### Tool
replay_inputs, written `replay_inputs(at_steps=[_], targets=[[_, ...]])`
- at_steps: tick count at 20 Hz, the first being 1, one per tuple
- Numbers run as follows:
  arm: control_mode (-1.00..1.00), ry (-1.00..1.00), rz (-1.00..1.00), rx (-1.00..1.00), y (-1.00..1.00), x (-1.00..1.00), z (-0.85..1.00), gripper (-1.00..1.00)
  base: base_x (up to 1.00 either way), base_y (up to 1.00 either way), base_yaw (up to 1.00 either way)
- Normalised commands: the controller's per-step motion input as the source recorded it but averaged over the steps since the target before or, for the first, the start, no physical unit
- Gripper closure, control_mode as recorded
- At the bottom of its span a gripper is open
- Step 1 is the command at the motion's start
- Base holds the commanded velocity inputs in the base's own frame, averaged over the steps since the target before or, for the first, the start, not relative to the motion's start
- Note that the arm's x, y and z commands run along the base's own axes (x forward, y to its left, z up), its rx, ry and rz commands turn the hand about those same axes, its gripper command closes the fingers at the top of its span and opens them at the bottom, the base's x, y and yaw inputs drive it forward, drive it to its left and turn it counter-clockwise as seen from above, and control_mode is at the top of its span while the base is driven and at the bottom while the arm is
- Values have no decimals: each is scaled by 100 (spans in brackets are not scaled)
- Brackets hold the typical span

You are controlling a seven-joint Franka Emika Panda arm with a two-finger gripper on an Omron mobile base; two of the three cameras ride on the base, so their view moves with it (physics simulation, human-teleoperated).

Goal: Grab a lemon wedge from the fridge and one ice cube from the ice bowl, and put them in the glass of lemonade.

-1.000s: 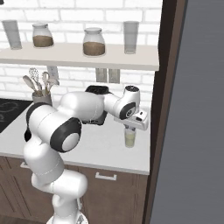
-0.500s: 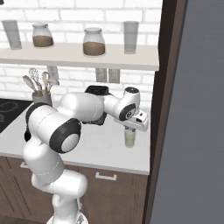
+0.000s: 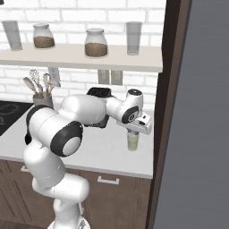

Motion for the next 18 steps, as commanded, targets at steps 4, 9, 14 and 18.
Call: replay_inputs(at_steps=[4,9,14,18], targets=[[-100,0,0,0,0,0,0,-100,0,0,0],[-100,0,0,0,0,0,0,-100,0,0,0],[-100,0,0,0,0,0,0,-100,0,0,0],[-100,-8,0,4,0,-1,12,-100,0,0,0]])
